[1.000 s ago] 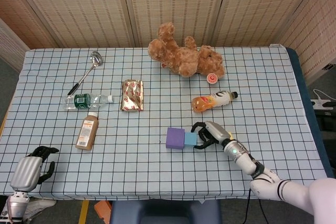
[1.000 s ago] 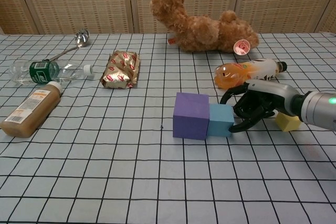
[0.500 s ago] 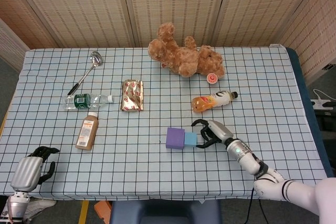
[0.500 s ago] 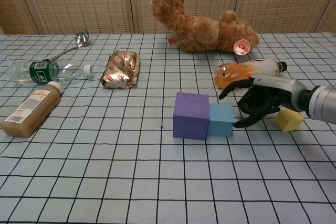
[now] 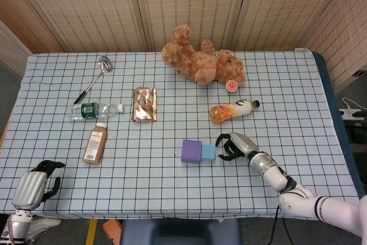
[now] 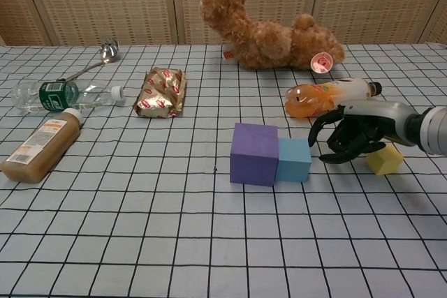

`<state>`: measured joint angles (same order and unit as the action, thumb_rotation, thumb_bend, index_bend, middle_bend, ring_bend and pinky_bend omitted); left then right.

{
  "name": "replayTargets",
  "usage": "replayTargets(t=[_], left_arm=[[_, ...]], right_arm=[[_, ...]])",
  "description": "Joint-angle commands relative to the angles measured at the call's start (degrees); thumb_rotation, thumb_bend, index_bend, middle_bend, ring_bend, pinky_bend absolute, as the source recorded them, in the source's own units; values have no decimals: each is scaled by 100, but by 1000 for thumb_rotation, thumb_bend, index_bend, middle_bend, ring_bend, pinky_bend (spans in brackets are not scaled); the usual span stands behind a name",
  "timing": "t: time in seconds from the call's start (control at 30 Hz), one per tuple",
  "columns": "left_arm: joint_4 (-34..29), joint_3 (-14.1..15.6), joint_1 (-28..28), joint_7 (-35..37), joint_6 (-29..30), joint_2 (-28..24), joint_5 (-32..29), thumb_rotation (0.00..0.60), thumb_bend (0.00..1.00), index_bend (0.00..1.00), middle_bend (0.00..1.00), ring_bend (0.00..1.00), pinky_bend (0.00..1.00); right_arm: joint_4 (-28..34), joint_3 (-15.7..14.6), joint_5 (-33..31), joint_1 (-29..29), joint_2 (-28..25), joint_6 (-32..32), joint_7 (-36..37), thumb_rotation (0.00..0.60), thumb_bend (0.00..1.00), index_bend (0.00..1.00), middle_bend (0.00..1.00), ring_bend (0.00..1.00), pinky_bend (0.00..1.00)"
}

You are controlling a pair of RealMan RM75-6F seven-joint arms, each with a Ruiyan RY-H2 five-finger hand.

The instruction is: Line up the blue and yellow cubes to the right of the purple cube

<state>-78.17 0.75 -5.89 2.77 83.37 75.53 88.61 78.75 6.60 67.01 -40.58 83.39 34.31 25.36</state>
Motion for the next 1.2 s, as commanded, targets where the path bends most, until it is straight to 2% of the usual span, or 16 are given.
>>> replayTargets(t=[0.03, 0.67, 0.8, 0.9, 1.0, 1.2], left_arm=[[1, -4, 4, 8, 6, -2, -5, 600, 542, 349, 359, 240, 515], [3, -2, 0, 48, 1, -12, 1, 600, 540, 349, 359, 240, 516], [4, -4, 3, 63, 2, -15, -4, 600, 540, 349, 359, 240, 515], [5, -2, 3, 65, 0, -15, -3, 600, 542, 349, 359, 240, 515], [-1, -2, 6, 65, 8, -18, 0, 600, 542, 349, 359, 241, 515], [-11, -7, 11, 52, 16, -17, -7, 600, 542, 349, 359, 240, 515]], right_arm=[[42, 37, -54, -14, -16, -87, -23, 600, 297, 465, 829, 906, 1000], [-133, 111, 554, 68, 137, -196, 639, 600, 306, 460, 829, 906, 1000], [-112, 77, 719, 89, 40, -153, 691, 600, 306, 456, 829, 906, 1000], [-138, 49, 850, 135, -22, 78, 493, 600, 306, 452, 829, 906, 1000], [-193, 1, 946, 282, -41, 604, -54, 600, 301, 444, 829, 906, 1000], [85, -125, 896, 552, -307, 1131, -815, 600, 145, 370, 829, 906, 1000]])
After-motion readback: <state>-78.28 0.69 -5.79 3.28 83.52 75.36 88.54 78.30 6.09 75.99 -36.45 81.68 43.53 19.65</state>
